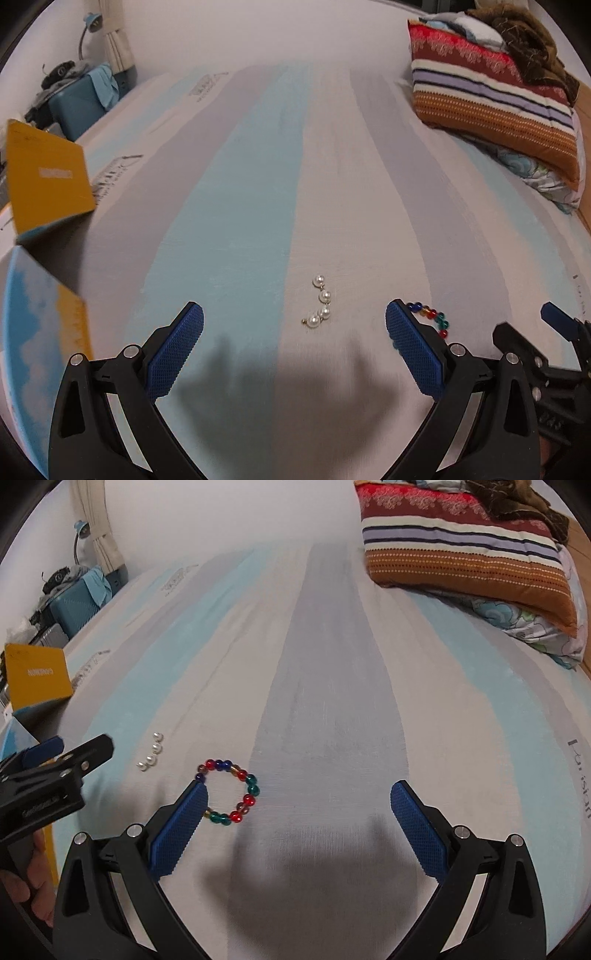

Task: Organize jewelry
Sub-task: 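Move both open tools back over the pearl string and multicolour bracelet, then grasp the pearl string with the left tool while the right tool grasps the multicolour bead bracelet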

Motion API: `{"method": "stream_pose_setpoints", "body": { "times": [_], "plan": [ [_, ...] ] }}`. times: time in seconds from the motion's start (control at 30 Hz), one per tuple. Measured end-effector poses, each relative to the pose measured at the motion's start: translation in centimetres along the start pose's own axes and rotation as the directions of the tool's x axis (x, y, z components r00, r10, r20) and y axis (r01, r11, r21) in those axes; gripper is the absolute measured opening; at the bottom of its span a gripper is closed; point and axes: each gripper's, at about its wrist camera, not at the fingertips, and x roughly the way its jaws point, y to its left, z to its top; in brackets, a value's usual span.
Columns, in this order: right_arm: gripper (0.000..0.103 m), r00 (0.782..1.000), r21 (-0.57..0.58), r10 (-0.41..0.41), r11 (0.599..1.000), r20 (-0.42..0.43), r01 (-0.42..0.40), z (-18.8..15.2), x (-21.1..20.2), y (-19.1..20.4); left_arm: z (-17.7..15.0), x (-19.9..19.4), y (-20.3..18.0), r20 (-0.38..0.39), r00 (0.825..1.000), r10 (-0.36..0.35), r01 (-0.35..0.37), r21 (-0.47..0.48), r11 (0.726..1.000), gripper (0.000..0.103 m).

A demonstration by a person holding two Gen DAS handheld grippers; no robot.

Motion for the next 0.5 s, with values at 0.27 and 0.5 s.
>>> {"method": "stream_pose_setpoints", "body": {
  "times": [0.27,0.5],
  "plan": [
    [0.095,0.999,-0.028,-0.004,1.0,-0.054,0.003,-0.4,3.4,0.8,0.3,4.7,-0.1,-0.053,0.998,0.018,-0.019,-0.01,1.0,0.097],
    [0.09,0.997,-0.044,0.014,0.999,-0.071,-0.017,-0.4,4.6,1.9,0.2,6.5,-0.2,-0.077,0.997,0.019,-0.019,0.004,1.0,0.097]
  ]
}}
